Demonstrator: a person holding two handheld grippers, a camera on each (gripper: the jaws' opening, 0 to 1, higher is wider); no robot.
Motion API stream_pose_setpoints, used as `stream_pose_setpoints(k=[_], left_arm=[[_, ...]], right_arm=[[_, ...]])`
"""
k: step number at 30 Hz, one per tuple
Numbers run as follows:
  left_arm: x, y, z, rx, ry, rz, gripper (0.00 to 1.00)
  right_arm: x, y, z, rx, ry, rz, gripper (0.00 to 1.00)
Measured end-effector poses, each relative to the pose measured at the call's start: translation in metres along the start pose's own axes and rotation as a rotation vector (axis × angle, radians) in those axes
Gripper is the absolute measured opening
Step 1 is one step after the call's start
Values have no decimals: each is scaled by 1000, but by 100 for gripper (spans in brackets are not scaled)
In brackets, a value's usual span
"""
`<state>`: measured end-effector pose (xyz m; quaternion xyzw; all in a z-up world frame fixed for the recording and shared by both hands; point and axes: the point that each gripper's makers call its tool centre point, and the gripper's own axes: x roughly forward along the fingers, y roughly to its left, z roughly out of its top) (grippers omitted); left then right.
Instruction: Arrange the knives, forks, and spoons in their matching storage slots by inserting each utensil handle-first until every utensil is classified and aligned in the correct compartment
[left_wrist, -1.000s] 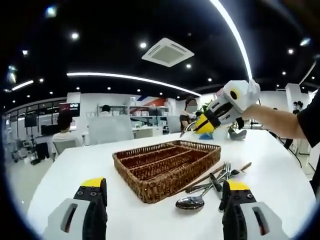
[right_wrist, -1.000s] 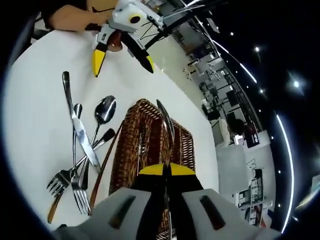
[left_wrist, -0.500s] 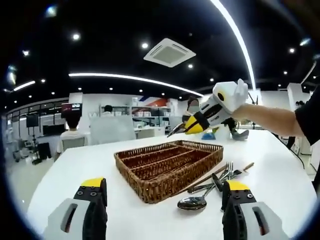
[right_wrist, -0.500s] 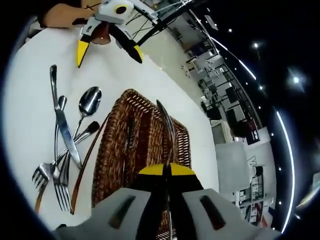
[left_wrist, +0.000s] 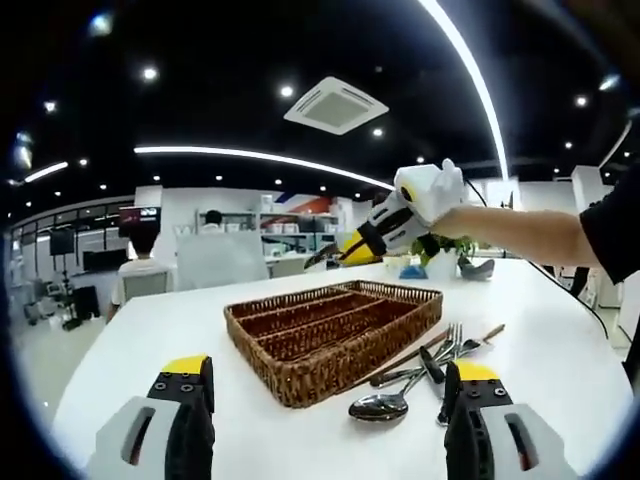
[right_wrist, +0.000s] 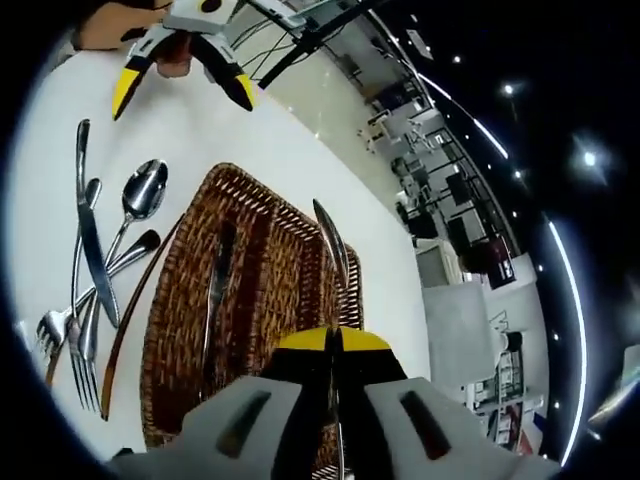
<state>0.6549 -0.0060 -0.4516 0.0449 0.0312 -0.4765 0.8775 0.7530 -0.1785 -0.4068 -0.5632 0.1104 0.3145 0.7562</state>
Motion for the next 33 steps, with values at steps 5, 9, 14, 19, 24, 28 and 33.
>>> stream_pose_setpoints(k=[5, 9, 14, 19, 24, 28, 33], left_arm=[[2, 2, -2, 0, 4, 13, 100], [3, 6, -4, -12, 7, 29, 100], [3, 5, -2, -4, 0, 31, 100], [3, 8, -5, -16, 11, 37, 100], [4, 5, -9, -12, 29, 27, 100], [4, 5, -8, -10, 25, 21, 100], [6, 0, -8, 12, 28, 10, 100]], right_arm=[[12, -6, -3, -27, -9, 2, 0], [23, -13, -5, -20, -17, -5, 0], [37, -22, -6, -7, -25, -4, 0], [51, -29, -15, -8, -6, 2, 0], [59, -28, -16, -20, -9, 13, 0], [64, -29, -19, -65, -7, 19, 0], [72, -31, -25, -59, -16, 21, 0]])
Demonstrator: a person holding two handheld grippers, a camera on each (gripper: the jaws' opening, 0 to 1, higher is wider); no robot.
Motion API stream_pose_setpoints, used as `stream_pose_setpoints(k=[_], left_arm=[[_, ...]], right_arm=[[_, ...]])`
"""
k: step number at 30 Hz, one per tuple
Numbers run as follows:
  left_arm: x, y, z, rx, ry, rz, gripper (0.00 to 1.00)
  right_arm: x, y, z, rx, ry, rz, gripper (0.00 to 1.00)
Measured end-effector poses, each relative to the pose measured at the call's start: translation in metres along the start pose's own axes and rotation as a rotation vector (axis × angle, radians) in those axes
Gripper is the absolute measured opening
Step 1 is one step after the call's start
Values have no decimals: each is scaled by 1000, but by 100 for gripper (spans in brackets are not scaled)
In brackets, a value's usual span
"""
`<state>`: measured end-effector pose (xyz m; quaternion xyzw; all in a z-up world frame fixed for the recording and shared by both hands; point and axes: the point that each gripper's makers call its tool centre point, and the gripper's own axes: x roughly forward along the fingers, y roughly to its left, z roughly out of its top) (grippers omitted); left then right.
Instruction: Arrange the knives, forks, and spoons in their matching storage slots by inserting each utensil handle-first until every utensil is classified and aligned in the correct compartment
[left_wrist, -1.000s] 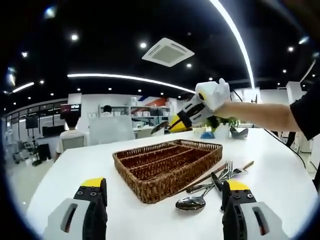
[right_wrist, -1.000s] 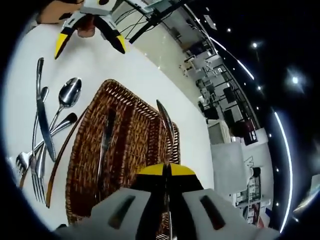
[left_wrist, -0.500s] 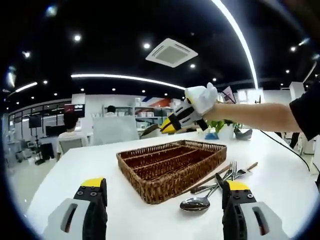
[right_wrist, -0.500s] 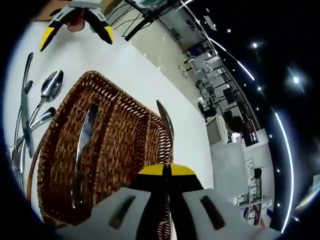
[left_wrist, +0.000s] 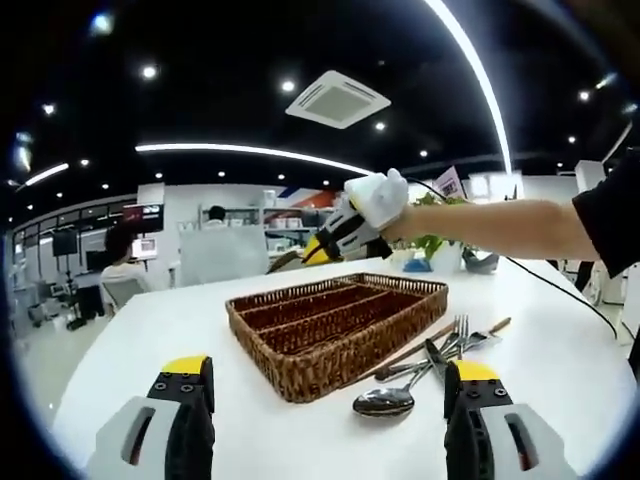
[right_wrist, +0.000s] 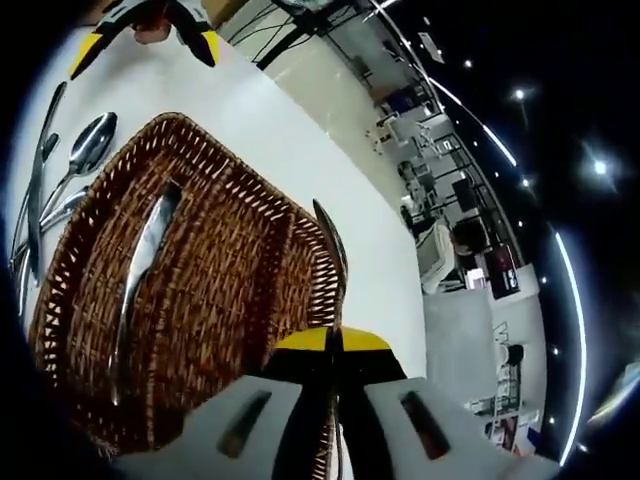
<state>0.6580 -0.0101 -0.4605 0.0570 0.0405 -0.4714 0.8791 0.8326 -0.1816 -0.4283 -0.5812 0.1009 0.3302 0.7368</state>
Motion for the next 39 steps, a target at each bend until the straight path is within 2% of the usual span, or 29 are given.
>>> stream_pose_setpoints(k=[4, 11, 19, 31, 39], left_arm=[[1, 1, -4, 6, 13, 3, 100], [0, 1, -2, 7, 7, 4, 100], [0, 2, -2, 5, 9, 10, 100], [-1, 3, -1, -7, 5, 15, 100], [0, 2, -4, -7, 12, 12, 100]], right_arm=[[10, 0, -4, 66, -9, 4, 0], [15, -14, -3, 98, -22, -16, 0], [19, -9, -16, 64, 20, 11, 0], [20, -25, -14, 78, 8, -10, 0], [30, -21, -15, 75, 12, -1, 0]])
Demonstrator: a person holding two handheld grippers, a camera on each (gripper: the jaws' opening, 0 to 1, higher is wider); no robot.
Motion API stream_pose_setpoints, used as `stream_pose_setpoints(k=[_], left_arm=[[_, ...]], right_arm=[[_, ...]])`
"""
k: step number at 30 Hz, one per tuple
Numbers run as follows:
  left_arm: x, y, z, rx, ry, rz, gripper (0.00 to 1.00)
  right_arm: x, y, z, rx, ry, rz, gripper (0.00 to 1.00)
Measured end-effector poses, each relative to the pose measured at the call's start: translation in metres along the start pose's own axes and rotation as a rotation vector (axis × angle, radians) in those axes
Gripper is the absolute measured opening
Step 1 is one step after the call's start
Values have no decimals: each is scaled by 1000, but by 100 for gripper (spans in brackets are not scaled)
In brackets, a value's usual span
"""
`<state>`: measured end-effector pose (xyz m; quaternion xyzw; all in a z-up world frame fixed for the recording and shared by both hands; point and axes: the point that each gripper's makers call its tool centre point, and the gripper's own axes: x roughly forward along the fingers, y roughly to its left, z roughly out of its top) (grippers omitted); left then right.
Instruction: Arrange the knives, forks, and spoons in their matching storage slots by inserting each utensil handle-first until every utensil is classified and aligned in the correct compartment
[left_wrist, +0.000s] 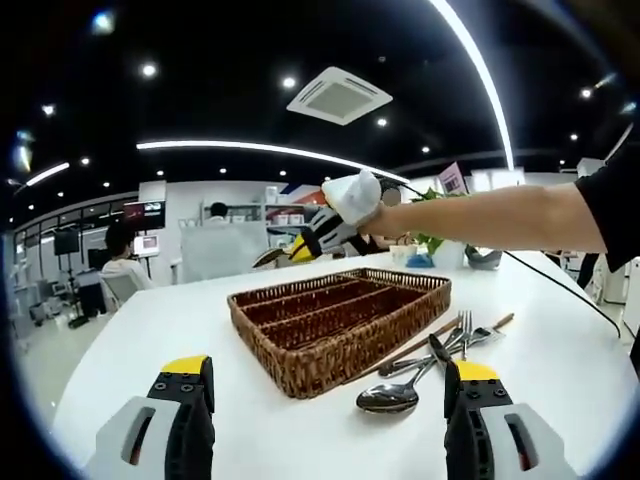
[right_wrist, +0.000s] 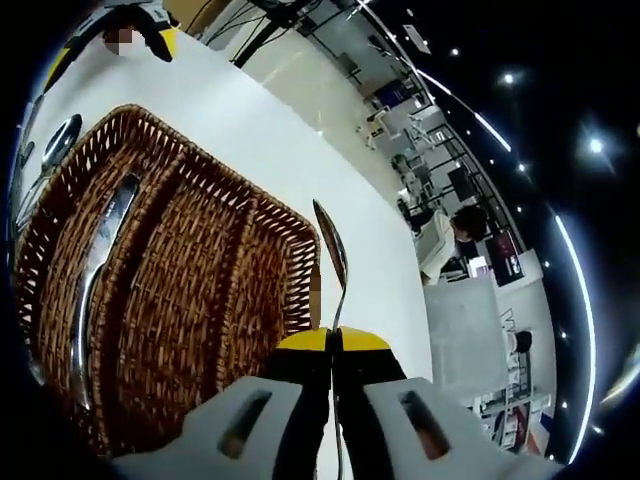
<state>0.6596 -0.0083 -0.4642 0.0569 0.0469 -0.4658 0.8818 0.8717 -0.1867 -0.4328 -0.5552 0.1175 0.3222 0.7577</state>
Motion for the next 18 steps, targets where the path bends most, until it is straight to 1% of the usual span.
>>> stream_pose_setpoints(k=[4, 9, 12, 14, 16, 18], left_arm=[[0, 0, 0, 1, -2, 1, 100], [1, 0, -1, 0, 1, 2, 100], [1, 0, -1, 1, 2, 2, 100], [1, 0, -1, 3, 3, 2, 100], [1, 0, 0, -1, 0, -2, 100], [1, -1, 1, -8, -7, -5, 100]], right_arm=[[4, 4, -2, -1, 3, 9, 0], [15, 14, -8, -4, 8, 34, 0], [19, 18, -10, 5, 5, 49, 0], [22, 24, -12, 22, -4, 79, 0], [25, 24, -16, 15, 10, 74, 0], [27, 26, -20, 34, 11, 89, 0]])
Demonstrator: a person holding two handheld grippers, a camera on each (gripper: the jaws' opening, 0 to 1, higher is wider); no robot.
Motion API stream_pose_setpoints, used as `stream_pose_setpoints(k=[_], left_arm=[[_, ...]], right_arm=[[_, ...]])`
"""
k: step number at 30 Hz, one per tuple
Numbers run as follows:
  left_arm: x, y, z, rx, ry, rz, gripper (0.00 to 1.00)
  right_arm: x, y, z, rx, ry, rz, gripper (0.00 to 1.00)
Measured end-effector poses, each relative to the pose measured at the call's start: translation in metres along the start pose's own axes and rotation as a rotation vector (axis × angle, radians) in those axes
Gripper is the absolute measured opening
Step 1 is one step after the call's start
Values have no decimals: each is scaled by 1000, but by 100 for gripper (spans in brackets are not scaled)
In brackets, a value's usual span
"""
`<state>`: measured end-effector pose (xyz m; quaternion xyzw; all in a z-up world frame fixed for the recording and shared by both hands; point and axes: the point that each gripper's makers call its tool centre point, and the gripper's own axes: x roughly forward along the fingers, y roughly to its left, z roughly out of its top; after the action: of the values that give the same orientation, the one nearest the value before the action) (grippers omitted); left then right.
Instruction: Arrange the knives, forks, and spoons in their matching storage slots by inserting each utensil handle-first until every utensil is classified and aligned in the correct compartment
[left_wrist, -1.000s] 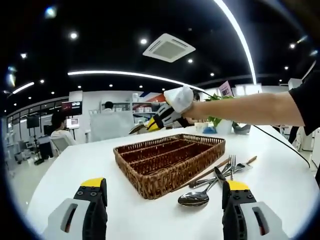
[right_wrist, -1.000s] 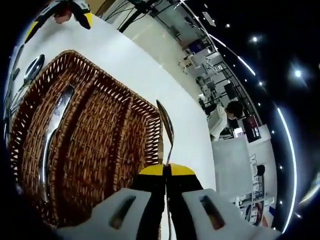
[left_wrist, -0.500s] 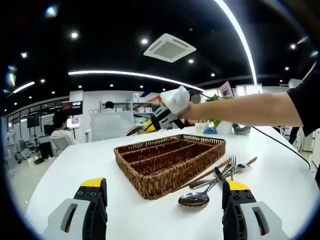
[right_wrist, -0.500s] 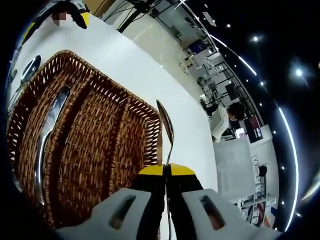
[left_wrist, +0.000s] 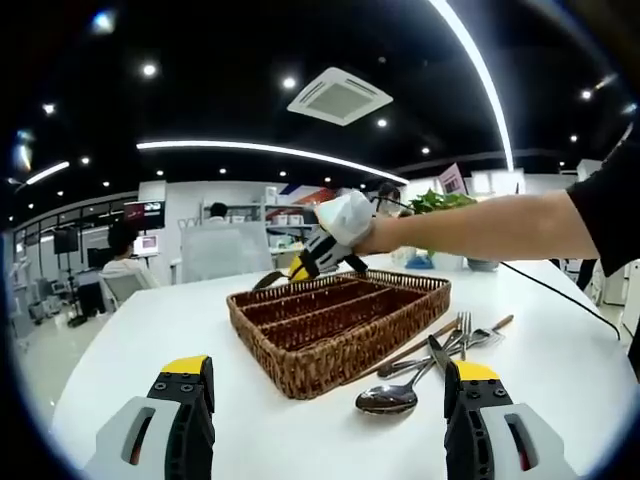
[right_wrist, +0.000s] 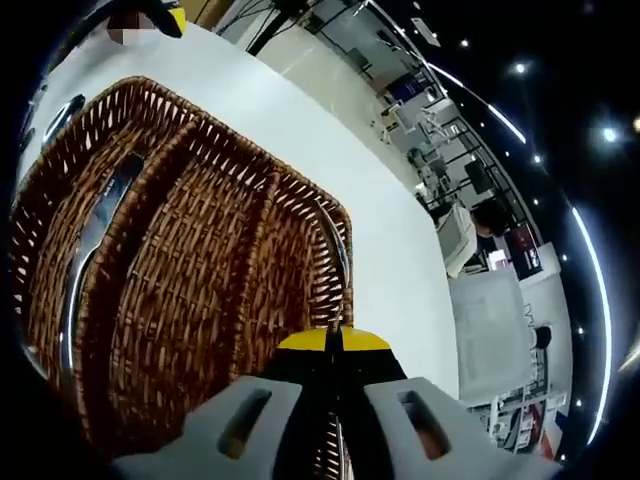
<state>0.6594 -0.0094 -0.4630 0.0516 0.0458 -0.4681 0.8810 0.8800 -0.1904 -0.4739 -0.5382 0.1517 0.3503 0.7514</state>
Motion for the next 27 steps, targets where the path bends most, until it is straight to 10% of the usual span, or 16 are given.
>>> stream_pose_setpoints(k=[27], left_arm=[[3, 0, -2, 10, 8, -1, 100]], right_arm=[[27, 19, -17, 62, 2, 66, 0]])
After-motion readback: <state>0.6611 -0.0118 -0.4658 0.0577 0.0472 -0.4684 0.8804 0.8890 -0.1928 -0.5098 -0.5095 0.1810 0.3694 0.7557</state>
